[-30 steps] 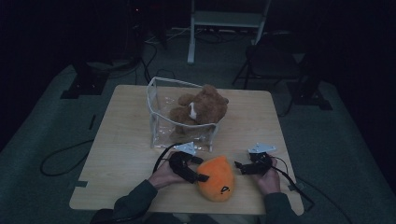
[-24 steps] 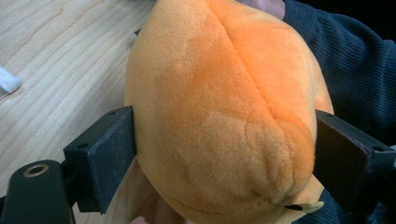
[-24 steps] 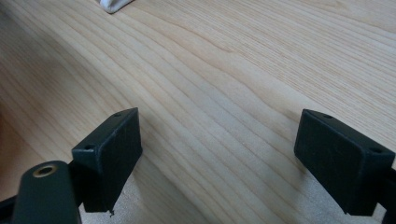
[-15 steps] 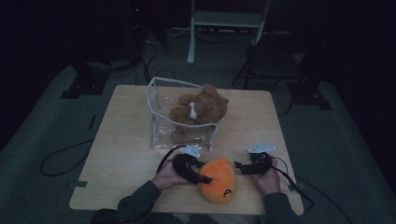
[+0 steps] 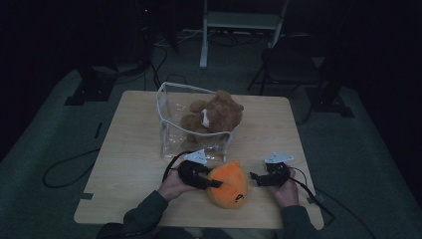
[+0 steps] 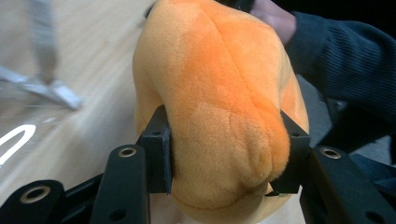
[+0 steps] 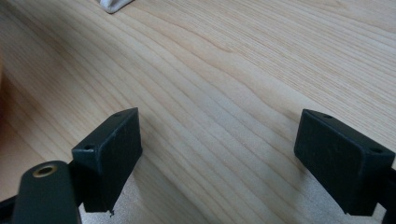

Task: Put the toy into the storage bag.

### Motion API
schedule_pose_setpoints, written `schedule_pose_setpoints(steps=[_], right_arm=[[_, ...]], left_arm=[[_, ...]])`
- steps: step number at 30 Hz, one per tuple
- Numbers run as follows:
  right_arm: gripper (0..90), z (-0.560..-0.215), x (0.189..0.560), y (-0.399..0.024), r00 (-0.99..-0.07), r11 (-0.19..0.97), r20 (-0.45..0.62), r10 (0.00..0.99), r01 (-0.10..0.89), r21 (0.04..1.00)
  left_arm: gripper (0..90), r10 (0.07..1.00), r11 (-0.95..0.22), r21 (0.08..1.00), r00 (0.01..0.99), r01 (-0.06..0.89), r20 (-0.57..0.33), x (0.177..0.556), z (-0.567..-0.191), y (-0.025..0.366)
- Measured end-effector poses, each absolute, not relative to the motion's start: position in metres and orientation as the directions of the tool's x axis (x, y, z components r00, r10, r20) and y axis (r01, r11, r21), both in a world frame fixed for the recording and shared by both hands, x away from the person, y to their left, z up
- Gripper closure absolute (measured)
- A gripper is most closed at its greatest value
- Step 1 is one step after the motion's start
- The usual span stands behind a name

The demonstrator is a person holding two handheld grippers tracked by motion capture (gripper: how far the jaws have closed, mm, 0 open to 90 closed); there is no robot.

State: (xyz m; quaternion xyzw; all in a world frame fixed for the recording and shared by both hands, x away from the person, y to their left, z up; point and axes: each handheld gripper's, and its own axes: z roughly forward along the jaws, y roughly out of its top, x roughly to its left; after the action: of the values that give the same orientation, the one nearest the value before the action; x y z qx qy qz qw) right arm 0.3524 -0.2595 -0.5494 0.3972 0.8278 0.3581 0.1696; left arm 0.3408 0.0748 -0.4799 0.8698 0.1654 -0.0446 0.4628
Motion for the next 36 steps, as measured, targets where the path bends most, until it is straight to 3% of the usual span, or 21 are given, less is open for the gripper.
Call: schedule_pose_setpoints(steps=[10, 36], right_arm=[[14.3, -0.549, 0.353, -0.26, -0.628, 0.429, 0.002, 0.778, 0.534, 0.729], [14.3, -0.549, 0.352, -0.259, -0.627, 0.427, 0.003, 0.779, 0.535, 0.729]], left_arm=[[52.4, 0.324, -0.506, 0.815, 0.938, 0.283, -0.125, 0.341, -0.464, 0.091], [52.2, 0.356, -0.457, 0.863, 0.933, 0.216, -0.045, 0.33, -0.428, 0.113]])
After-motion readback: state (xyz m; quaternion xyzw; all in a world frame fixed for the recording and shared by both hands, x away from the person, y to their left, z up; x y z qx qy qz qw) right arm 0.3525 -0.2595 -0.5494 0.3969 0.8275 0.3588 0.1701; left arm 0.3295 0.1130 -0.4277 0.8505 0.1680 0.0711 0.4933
